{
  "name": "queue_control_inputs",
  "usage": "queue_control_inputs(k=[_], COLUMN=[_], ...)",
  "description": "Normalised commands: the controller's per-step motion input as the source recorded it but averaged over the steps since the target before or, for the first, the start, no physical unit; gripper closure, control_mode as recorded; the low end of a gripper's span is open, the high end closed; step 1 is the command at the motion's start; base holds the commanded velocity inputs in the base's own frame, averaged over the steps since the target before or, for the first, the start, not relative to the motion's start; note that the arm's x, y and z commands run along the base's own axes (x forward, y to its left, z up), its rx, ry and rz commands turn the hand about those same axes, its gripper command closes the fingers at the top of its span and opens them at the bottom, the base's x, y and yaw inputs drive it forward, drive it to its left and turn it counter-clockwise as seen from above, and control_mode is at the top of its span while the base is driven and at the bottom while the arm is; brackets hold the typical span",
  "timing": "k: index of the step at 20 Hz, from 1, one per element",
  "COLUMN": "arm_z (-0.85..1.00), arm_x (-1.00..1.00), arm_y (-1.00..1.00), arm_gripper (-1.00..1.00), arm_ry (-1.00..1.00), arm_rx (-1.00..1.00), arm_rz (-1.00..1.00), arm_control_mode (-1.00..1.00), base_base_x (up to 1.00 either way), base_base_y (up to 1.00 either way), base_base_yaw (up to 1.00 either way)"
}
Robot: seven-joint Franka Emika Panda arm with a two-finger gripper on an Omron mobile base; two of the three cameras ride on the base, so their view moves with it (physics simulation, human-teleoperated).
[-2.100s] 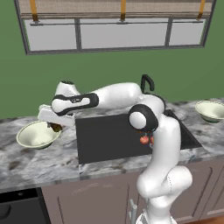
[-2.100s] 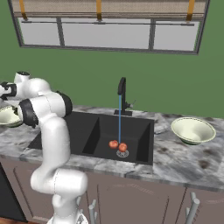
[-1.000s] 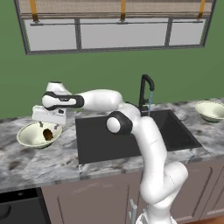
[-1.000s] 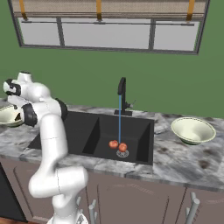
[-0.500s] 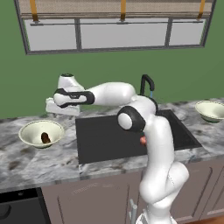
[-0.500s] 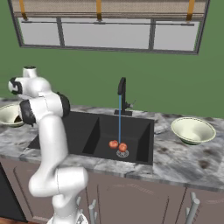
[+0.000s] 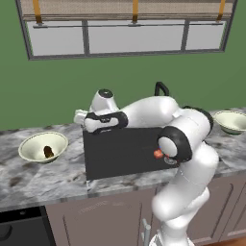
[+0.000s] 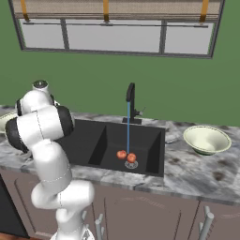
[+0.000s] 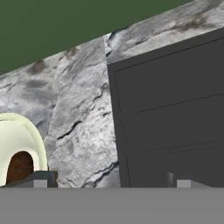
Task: Pick the peachs from the sink and place them in one bowl. Place the sweet potato in the other bowl. Then turn off the sink faucet.
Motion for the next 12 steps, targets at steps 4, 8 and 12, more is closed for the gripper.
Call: queue_control_inputs(k=[4,8,12], arm_z=[0.77,1.00,0.88], arm_x=[-0.44,-0.36,-0.36], arm_y=[-0.82,-0.66,-0.63], arm_gripper=[-1.00,-1.00,-1.00], arm_ry=[-0.02,0.03,0.10], arm_rx=[0.01,0.00,-0.01], arm_rz=[0.00,0.00,0.00], arm_control_mode=[-1.00,-1.00,-1.00], base_base_x=[0.00,0.00,0.00], base_base_y=[0.00,0.00,0.00], base_base_yaw=[0.00,0.00,0.00])
